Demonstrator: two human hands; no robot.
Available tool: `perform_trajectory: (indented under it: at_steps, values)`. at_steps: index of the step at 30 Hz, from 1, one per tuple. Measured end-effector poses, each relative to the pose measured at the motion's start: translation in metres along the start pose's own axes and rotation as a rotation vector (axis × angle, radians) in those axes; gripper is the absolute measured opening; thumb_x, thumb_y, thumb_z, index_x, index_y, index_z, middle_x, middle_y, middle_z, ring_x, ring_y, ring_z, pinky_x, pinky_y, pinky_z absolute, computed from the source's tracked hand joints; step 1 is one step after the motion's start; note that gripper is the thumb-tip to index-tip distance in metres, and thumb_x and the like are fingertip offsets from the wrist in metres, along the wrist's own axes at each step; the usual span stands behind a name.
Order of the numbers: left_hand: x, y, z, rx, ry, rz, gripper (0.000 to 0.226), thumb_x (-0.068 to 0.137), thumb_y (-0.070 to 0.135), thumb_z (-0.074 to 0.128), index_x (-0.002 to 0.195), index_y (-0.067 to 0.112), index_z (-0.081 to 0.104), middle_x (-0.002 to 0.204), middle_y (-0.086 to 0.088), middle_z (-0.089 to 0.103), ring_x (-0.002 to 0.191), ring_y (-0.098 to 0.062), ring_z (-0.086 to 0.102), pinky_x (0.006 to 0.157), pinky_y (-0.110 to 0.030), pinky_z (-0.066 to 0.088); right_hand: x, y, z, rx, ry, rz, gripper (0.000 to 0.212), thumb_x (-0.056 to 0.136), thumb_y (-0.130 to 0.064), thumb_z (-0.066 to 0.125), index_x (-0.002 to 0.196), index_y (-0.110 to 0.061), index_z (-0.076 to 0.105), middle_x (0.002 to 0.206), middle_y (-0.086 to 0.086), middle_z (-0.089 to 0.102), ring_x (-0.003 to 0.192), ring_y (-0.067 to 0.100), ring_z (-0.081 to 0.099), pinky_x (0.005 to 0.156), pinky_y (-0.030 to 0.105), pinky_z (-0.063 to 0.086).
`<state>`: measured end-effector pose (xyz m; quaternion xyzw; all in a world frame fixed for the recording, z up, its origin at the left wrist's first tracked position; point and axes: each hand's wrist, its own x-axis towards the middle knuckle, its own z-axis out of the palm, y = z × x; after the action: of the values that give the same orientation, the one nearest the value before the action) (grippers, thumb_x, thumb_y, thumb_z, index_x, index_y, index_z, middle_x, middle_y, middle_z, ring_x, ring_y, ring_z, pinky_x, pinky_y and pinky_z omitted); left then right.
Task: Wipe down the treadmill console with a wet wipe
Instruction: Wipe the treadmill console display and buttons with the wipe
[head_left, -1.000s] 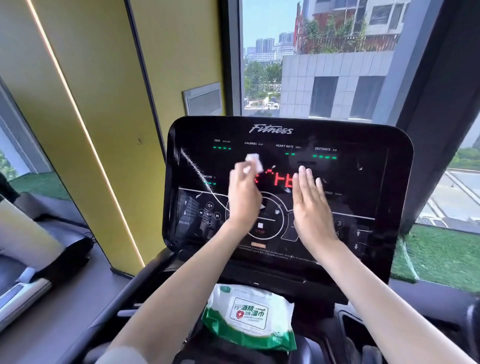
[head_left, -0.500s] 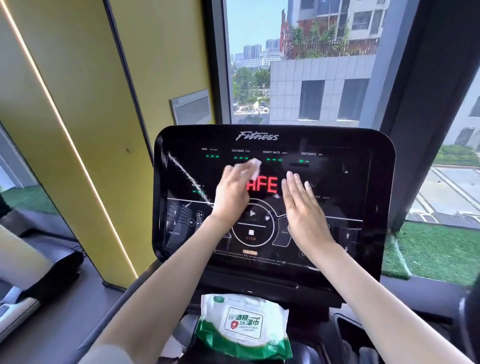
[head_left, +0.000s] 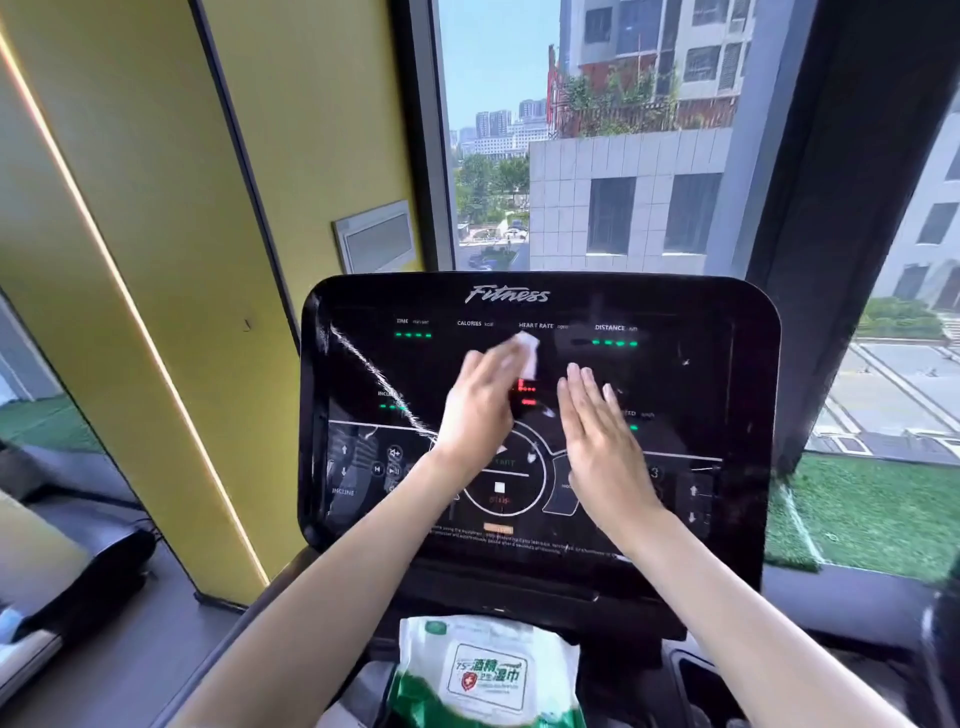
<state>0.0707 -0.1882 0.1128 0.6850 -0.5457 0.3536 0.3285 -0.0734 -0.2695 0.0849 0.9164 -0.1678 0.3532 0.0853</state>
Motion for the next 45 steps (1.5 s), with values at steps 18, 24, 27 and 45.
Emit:
perform_trajectory:
  at_steps: [18, 24, 27, 45]
  values:
    - [0.022, -0.019, 0.001, 0.017, 0.326, -0.408, 0.054, 0.070, -0.022, 0.055, 0.115, 0.007, 0.064, 0.101, -0.014, 0.057, 0.079, -0.026, 0.054, 0.057, -0.034, 0.053, 0.001, -0.001, -0.002, -0.019, -0.008, 0.004, 0.067, 0.072, 0.014, 0.039, 0.139, 0.009, 0.030, 0.148, 0.024, 0.027, 0.138, 0.034, 0.026, 0.110, 0.046, 0.030]
    - [0.028, 0.011, 0.012, -0.054, 0.063, 0.091, 0.047, 0.073, -0.017, 0.053, 0.113, 0.007, 0.063, 0.106, -0.007, 0.056, 0.089, -0.023, 0.054, 0.054, -0.037, 0.054, 0.003, 0.000, -0.010, -0.016, -0.080, -0.016, 0.075, 0.066, 0.010, 0.058, 0.136, 0.012, 0.033, 0.146, 0.027, 0.029, 0.137, 0.036, 0.027, 0.110, 0.047, 0.029]
    - [0.025, -0.003, 0.015, -0.075, 0.320, -0.259, 0.045, 0.077, -0.015, 0.052, 0.113, 0.008, 0.065, 0.100, -0.013, 0.057, 0.086, -0.026, 0.056, 0.062, -0.037, 0.053, 0.002, 0.004, -0.012, 0.016, -0.069, -0.017, 0.083, 0.063, 0.019, 0.053, 0.141, 0.007, 0.027, 0.151, 0.022, 0.020, 0.141, 0.031, 0.017, 0.114, 0.042, 0.019]
    - [0.044, 0.084, 0.040, -0.137, 0.179, -0.175, 0.045, 0.069, -0.018, 0.052, 0.105, 0.004, 0.066, 0.094, -0.010, 0.054, 0.080, -0.029, 0.053, 0.051, -0.035, 0.051, -0.039, 0.042, -0.021, -0.050, -0.005, 0.277, 0.075, 0.065, 0.016, 0.049, 0.138, 0.011, 0.031, 0.147, 0.028, 0.027, 0.138, 0.035, 0.024, 0.112, 0.047, 0.025]
